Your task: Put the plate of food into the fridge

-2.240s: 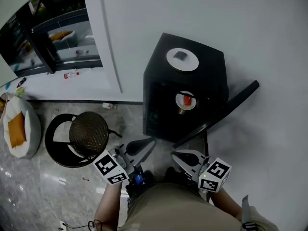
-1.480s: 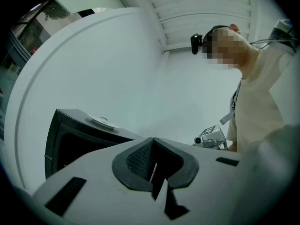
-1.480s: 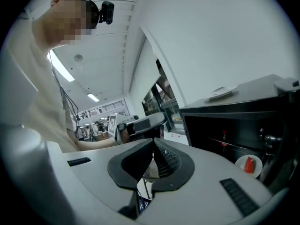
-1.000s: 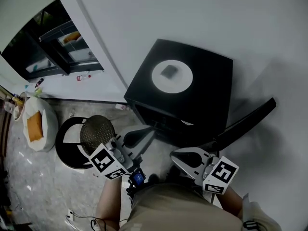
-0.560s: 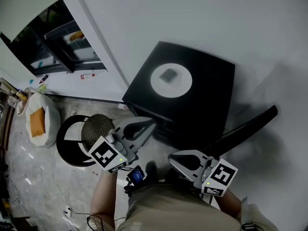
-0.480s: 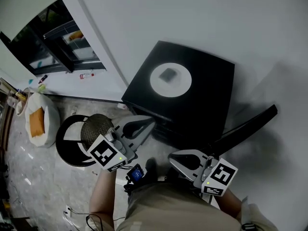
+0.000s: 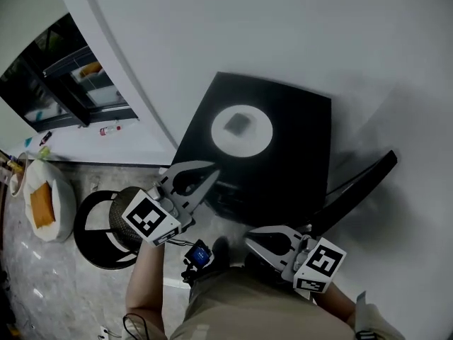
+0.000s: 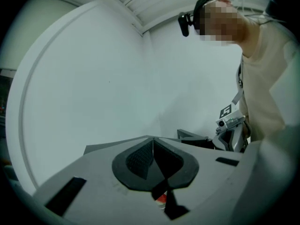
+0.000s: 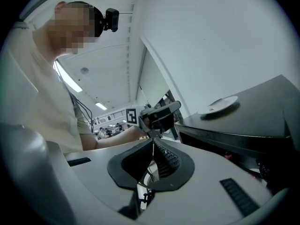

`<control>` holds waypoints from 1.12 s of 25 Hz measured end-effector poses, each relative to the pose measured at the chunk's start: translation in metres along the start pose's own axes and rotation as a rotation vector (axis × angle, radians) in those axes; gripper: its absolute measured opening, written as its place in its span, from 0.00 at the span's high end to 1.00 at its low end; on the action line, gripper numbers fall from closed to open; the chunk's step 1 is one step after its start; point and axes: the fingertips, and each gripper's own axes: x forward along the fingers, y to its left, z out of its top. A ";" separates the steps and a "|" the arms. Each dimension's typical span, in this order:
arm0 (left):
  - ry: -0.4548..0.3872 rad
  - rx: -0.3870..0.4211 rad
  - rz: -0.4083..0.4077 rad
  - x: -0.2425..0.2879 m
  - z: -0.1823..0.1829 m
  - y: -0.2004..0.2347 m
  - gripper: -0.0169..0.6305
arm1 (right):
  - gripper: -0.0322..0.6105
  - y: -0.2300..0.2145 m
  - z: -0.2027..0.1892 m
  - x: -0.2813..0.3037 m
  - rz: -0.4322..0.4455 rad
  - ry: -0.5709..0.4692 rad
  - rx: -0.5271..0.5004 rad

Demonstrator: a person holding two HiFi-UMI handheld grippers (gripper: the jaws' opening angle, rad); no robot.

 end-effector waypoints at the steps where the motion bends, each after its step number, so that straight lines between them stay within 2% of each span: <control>1: 0.011 0.005 -0.008 0.003 -0.001 0.004 0.96 | 0.92 -0.001 0.001 0.004 -0.011 0.000 0.000; 4: 0.067 0.069 -0.008 0.015 -0.009 0.018 0.96 | 0.92 -0.005 0.003 0.017 -0.033 0.011 0.000; 6: 0.091 0.120 -0.037 0.019 -0.013 0.022 0.96 | 0.92 -0.005 0.003 0.026 -0.040 0.021 0.006; 9: 0.093 0.099 -0.126 0.019 -0.012 0.020 0.96 | 0.92 -0.005 0.003 0.037 -0.048 0.027 0.008; 11: 0.092 0.088 -0.158 0.019 -0.009 0.021 0.96 | 0.92 -0.005 0.002 0.041 -0.058 0.038 -0.001; 17: 0.242 0.303 -0.184 0.030 -0.026 0.025 0.95 | 0.92 -0.013 0.005 0.042 -0.103 0.037 0.002; 18: 0.263 0.329 -0.194 0.033 -0.030 0.024 0.93 | 0.92 -0.014 0.005 0.041 -0.108 0.037 0.003; 20: 0.288 0.354 -0.223 0.038 -0.035 0.019 0.73 | 0.92 -0.015 0.004 0.039 -0.117 0.042 0.003; 21: 0.295 0.360 -0.240 0.040 -0.037 0.016 0.69 | 0.92 -0.016 0.003 0.038 -0.122 0.045 0.003; 24: 0.322 0.389 -0.290 0.045 -0.041 0.013 0.63 | 0.92 -0.018 0.003 0.037 -0.131 0.045 -0.001; 28: 0.369 0.423 -0.374 0.053 -0.047 0.007 0.62 | 0.92 -0.020 0.003 0.034 -0.129 0.047 -0.001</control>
